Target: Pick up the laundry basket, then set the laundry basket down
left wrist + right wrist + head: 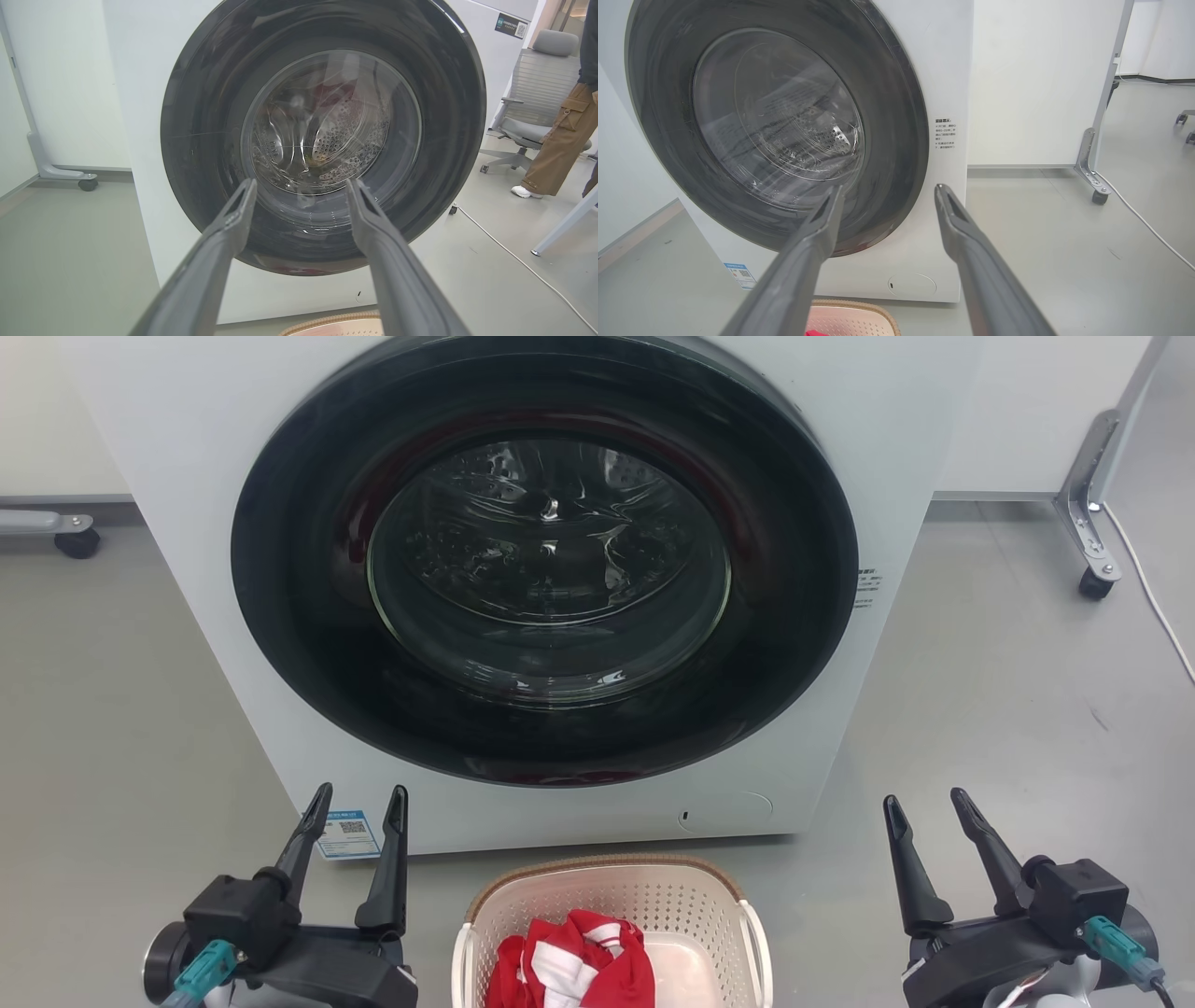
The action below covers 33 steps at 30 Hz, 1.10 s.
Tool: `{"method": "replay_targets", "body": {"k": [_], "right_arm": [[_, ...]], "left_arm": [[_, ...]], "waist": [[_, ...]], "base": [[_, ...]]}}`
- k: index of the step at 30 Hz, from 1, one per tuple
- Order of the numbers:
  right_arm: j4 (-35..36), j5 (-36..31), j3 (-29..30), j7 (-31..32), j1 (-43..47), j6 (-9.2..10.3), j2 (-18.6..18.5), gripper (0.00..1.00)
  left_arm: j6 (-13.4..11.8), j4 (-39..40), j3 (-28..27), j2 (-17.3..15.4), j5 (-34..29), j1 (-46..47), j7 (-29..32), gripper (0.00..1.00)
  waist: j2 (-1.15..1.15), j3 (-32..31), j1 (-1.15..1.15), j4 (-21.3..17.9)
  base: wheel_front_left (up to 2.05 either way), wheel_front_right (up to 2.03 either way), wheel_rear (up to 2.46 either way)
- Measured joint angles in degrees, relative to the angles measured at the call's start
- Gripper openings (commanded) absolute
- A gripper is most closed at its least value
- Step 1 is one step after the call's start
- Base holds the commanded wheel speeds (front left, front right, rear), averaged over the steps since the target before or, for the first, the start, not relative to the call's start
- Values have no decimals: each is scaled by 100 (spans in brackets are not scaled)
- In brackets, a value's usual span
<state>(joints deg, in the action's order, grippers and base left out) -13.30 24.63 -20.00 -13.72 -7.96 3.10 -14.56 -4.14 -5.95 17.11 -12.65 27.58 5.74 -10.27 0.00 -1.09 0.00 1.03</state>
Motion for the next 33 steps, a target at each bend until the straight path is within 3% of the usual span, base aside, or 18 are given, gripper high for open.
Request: {"method": "replay_targets", "body": {"k": [33], "right_arm": [[-113, 109, 47, 10, 1, 16, 10, 100]], "left_arm": [[-75, -31, -5, 9, 8, -13, 168, 100]], "waist": [[0, 83, 0, -6]], "base": [[0, 0, 0]]}}
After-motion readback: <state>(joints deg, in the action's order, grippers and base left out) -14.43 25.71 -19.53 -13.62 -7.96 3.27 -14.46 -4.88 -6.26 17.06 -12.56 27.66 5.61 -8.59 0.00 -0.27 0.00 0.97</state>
